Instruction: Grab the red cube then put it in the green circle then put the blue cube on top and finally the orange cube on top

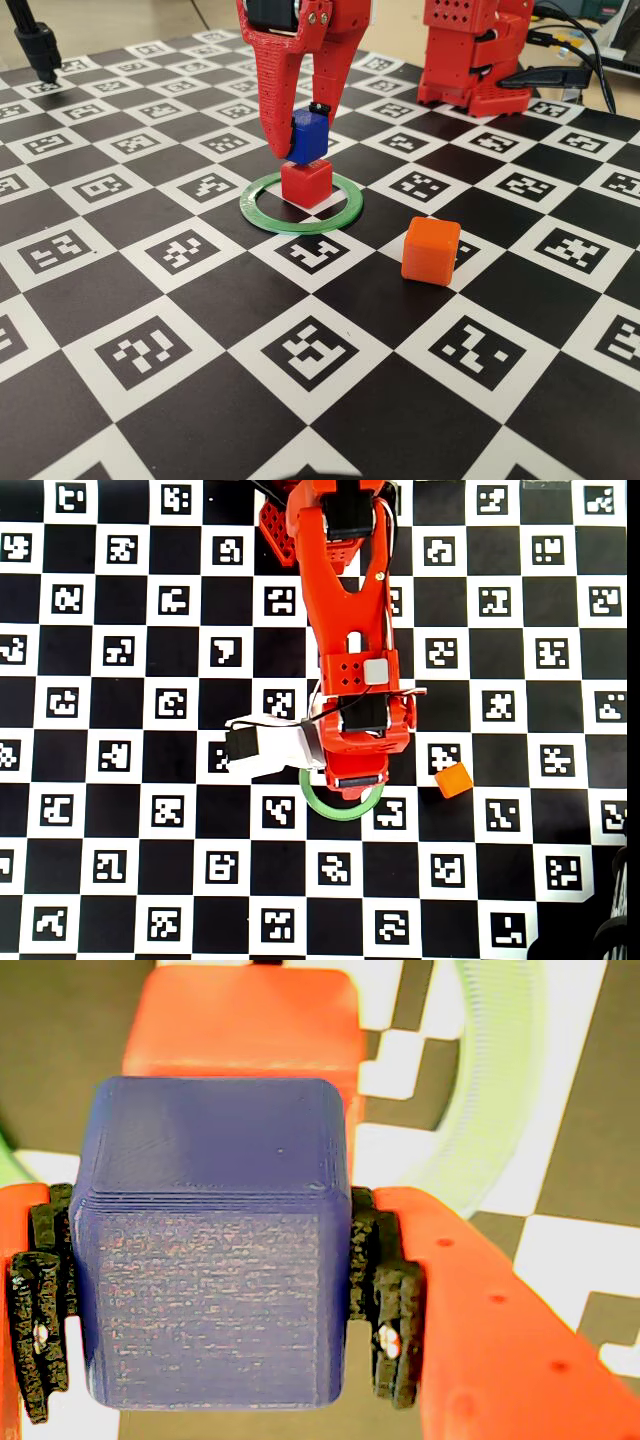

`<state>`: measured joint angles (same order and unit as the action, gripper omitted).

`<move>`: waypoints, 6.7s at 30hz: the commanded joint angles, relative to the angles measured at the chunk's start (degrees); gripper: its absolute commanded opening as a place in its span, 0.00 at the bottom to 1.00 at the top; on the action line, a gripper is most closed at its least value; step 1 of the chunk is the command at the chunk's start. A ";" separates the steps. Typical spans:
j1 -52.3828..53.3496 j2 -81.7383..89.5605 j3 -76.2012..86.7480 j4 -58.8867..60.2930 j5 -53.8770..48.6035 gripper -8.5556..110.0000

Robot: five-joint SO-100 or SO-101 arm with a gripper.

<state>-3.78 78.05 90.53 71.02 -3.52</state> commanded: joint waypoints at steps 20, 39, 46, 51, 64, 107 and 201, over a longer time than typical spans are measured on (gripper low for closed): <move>-0.09 1.58 1.76 -3.08 0.09 0.04; 0.26 2.11 2.11 -2.72 0.88 0.20; -0.18 2.37 3.60 -2.46 -2.37 0.35; 0.09 2.64 3.52 -2.90 0.00 0.40; 0.44 3.25 2.72 -1.67 1.93 0.43; -8.61 9.32 -31.99 33.57 15.91 0.40; -24.35 -18.11 -18.98 -2.46 30.76 0.40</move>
<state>-28.74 58.01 72.42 69.17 27.69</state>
